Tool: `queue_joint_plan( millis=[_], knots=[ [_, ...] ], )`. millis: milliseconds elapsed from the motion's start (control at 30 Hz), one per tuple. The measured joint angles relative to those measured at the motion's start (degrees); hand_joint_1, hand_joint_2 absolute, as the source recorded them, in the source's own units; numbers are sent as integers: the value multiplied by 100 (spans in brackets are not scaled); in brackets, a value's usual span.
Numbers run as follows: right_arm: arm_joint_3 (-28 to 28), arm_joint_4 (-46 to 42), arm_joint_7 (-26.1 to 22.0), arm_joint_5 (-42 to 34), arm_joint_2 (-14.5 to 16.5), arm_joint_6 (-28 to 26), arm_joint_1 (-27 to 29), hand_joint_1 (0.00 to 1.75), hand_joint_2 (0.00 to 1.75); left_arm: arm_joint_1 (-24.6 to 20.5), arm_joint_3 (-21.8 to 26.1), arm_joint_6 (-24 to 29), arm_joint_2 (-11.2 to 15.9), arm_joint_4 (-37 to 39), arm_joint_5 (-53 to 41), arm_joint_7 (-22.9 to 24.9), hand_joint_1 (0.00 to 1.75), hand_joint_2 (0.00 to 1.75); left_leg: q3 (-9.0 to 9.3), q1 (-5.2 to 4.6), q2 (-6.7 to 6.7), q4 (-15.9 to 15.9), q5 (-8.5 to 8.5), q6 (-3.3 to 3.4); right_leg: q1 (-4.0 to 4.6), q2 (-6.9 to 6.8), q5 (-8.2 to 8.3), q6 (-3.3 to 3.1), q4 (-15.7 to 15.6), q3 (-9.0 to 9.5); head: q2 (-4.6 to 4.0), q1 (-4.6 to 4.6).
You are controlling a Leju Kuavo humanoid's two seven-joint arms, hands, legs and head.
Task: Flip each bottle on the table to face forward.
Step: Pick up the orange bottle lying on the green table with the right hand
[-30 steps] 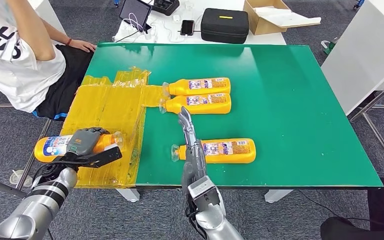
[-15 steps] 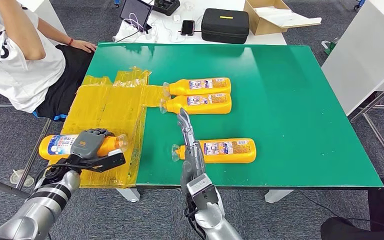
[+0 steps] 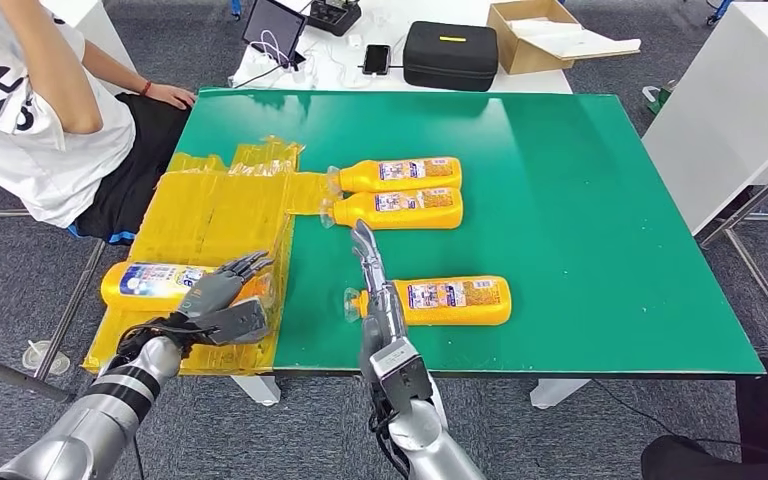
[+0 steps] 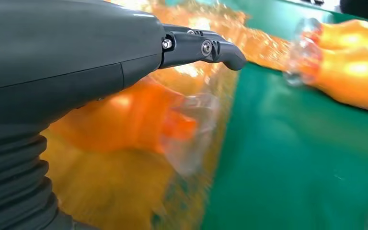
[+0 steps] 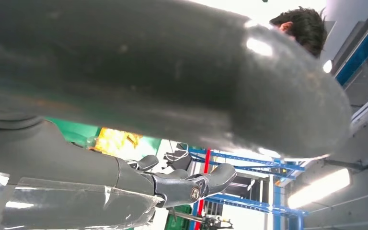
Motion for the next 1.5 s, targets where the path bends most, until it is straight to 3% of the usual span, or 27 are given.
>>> queue_joint_plan(
  millis=[433,567,733,833,933,1133,1267,1500],
  knots=[
    [-84,150,19,-7,29,8,-31,0,0,82,-200,-147,11,-195,293,-1,0,0,-2,2,-1,0,8,-6,1,0,3,0,1,1,0,1],
    [-110,178,21,-18,36,14,-32,0,0,101,-215,-197,17,-218,504,-2,0,175,-2,2,-1,0,7,-7,1,0,2,0,1,0,0,1],
    [-138,226,31,-34,45,15,-34,0,0,163,-294,-305,55,-348,1185,-1,0,175,-2,3,0,0,7,-7,2,1,2,0,1,-3,0,1],
    [-145,243,50,25,48,-57,-33,0,0,373,-256,241,-3,-666,2170,13,0,175,-7,2,6,1,8,-6,1,2,4,1,1,-16,0,1],
    [-146,244,139,209,48,-232,-30,0,0,640,125,871,-273,-1268,3335,22,0,175,-21,2,8,3,9,-5,1,2,6,3,1,-28,0,1],
    [-140,284,206,509,39,-501,-15,0,0,1004,1451,1278,-1070,-3148,4606,22,0,175,-32,0,15,4,4,-5,0,4,7,5,1,-39,0,0],
    [-141,297,318,970,-13,-712,61,0,175,1212,2094,1378,-1484,-4334,4726,22,0,175,-36,2,24,3,0,-8,0,4,5,3,0,-46,1,-1],
    [-227,286,773,1693,-298,-970,146,0,175,1562,2571,1074,-1846,-5397,4984,25,0,175,-40,3,25,3,-2,-8,2,4,4,3,0,-49,0,-2]
  ],
)
